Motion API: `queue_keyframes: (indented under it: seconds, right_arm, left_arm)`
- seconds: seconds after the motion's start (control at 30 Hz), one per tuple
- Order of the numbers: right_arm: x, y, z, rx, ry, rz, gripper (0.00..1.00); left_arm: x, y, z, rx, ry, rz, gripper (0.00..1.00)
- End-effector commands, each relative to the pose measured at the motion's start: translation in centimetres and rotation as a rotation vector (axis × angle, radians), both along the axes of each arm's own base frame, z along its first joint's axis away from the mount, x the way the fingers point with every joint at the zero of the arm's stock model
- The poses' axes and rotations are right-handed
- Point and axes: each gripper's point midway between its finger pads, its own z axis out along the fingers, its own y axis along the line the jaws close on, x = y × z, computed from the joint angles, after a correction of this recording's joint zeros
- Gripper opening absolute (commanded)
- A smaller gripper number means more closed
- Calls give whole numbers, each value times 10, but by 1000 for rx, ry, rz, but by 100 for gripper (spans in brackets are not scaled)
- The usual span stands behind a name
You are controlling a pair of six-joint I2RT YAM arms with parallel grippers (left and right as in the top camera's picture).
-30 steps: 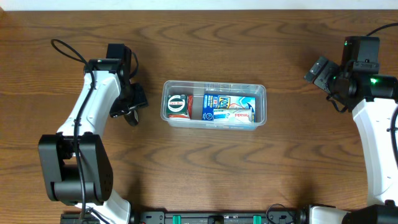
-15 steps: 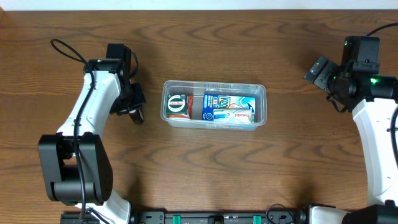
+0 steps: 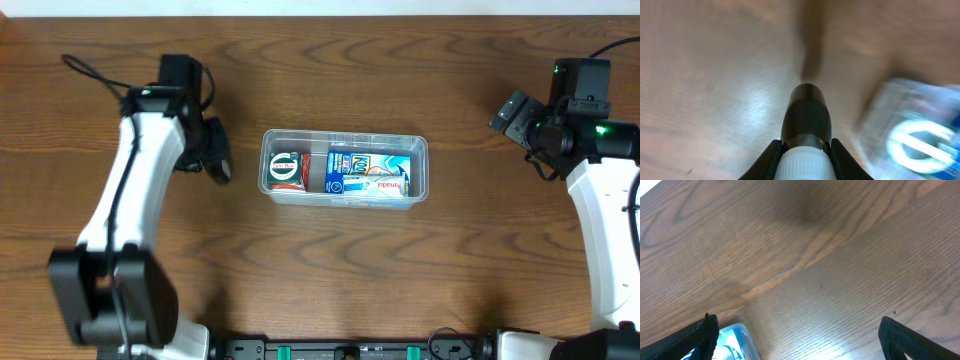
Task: Pack container
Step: 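Grasp the dark bottle with white cap with the left gripper, then lift the bottle and carry it over the container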
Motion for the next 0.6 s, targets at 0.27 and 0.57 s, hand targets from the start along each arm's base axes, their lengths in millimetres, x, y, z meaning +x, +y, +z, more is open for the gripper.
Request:
queue_keyframes:
  seconds: [0.27,0.57]
  right_arm:
    - [1,-3,1,-3,-3,-14,99]
    - [1,-3,1,-3,-3,-15,99]
  left_arm:
    - [-13,-89,139,-359,-459,-459,10]
    - [-28,-158,110,-373,-363,-647,10]
